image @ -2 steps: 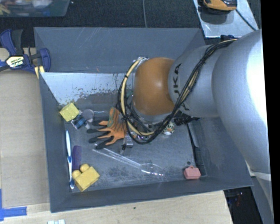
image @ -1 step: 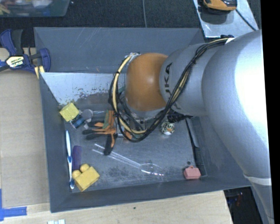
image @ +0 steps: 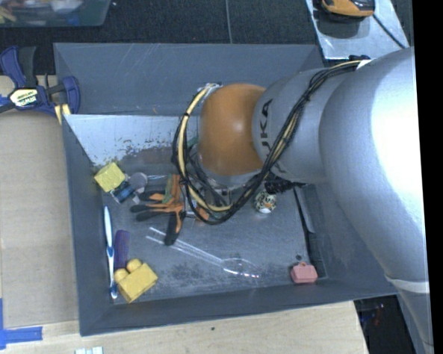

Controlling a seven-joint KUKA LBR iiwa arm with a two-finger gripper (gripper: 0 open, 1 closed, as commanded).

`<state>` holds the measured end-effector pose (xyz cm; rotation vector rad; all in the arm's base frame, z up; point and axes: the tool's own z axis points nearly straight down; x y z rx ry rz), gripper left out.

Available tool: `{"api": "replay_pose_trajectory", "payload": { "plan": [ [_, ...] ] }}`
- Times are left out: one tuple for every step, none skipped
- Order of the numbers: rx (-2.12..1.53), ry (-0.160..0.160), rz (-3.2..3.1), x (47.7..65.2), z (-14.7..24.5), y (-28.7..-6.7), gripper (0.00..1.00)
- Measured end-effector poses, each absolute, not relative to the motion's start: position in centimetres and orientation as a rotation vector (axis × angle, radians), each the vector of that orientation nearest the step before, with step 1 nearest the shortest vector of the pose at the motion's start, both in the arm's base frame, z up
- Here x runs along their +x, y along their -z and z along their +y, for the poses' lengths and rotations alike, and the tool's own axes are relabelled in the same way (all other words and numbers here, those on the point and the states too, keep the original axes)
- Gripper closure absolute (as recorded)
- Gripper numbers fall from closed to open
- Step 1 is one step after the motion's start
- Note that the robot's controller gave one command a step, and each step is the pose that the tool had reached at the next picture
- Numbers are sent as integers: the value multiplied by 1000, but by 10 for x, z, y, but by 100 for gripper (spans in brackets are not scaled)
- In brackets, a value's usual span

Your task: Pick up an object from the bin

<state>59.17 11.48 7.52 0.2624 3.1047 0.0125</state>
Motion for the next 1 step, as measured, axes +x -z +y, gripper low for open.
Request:
{"api": "replay_pose_trajectory", "payload": {
  "plan": [
    [263,-10,3110,589,114,-88,100]
  ]
}}
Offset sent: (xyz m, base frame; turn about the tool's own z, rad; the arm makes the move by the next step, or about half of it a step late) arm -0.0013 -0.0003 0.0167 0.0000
